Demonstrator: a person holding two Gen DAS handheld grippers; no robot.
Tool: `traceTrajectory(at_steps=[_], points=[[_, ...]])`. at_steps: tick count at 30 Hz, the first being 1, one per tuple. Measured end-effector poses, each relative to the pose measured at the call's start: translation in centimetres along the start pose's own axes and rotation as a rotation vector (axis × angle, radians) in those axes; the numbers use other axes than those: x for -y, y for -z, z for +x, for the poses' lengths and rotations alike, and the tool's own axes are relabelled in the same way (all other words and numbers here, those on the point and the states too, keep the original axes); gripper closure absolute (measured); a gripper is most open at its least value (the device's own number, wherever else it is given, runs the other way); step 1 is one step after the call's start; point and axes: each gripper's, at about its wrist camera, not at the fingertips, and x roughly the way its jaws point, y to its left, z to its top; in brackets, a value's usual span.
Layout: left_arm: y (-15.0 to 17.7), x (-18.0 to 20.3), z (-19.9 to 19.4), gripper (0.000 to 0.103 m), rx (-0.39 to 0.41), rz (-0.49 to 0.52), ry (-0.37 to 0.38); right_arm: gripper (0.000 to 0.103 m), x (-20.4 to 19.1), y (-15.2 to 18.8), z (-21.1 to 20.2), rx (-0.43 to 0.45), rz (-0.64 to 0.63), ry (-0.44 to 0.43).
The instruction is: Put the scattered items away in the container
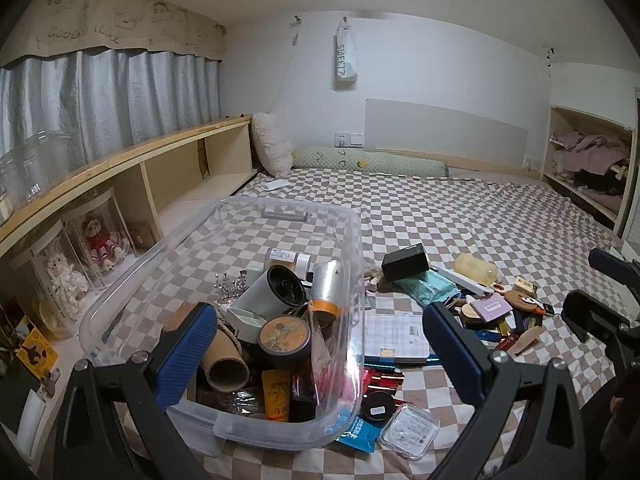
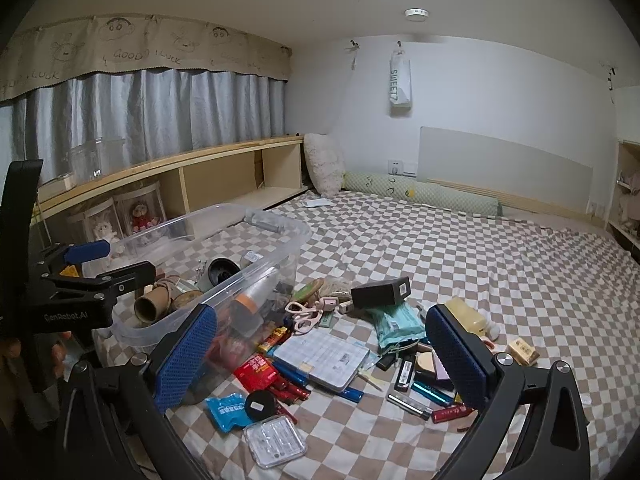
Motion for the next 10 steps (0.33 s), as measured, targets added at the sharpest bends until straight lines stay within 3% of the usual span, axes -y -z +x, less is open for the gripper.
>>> traceTrajectory(at_steps=[10], points=[[0.09, 0.15, -0.06, 0.000, -0.001, 0.011, 0.007, 0.000, 0.21, 0.03, 0.20, -0.006, 0.013, 0.005]])
